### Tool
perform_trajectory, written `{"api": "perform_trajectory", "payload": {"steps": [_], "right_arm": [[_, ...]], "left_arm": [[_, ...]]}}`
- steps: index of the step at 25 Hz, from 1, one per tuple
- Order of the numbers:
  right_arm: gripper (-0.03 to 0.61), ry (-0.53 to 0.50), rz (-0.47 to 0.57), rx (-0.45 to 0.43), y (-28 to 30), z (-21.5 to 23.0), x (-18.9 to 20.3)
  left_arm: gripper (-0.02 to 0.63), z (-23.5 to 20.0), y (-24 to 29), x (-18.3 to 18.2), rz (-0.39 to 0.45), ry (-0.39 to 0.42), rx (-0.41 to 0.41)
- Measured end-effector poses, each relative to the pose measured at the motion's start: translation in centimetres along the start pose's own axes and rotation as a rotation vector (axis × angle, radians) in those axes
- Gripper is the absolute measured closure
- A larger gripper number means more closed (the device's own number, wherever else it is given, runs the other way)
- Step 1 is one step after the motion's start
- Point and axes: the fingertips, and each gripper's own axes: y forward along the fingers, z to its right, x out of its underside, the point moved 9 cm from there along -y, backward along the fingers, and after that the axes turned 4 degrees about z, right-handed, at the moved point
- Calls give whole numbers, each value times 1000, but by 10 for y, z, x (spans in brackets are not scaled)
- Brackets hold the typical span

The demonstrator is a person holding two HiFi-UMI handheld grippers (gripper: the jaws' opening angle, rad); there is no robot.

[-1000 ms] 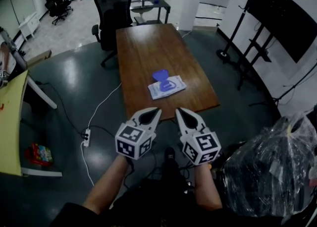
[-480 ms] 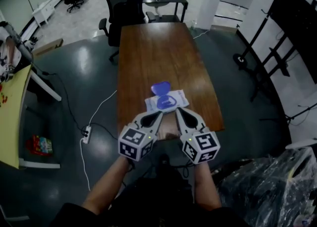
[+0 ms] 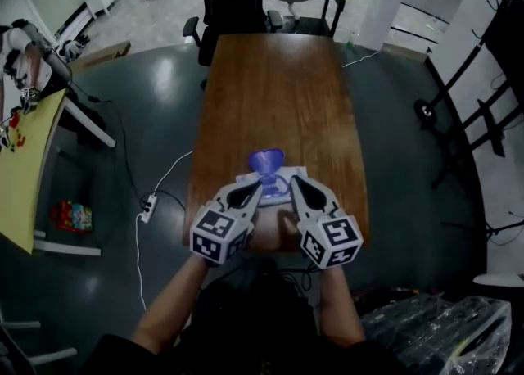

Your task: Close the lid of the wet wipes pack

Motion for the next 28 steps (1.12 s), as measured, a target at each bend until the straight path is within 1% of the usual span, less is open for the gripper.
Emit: {"api": "perform_trajectory", "payload": {"steps": [4,8,11,17,21,28], "right_arm": [[568,6,-2,-21,11,6,-1],[568,10,-1,-10,16,0,-2],[568,10,3,33,21,-2,-3],[568,17,10,145,28,-9,-4],[568,18,18,211,34,-17,-8],[568,22,11,256,39,-28,-4]], "left_arm": [[606,-9,6,-2,-7,3,-25],[606,-21,8,-4,-11,1,-16],[606,-31,14,-8,-12,6,10],[606,-52,23,-16,-13,33,95],[606,-63,26,-14,-34,37,149],[606,-75,31,-7,-67,55,198]]}}
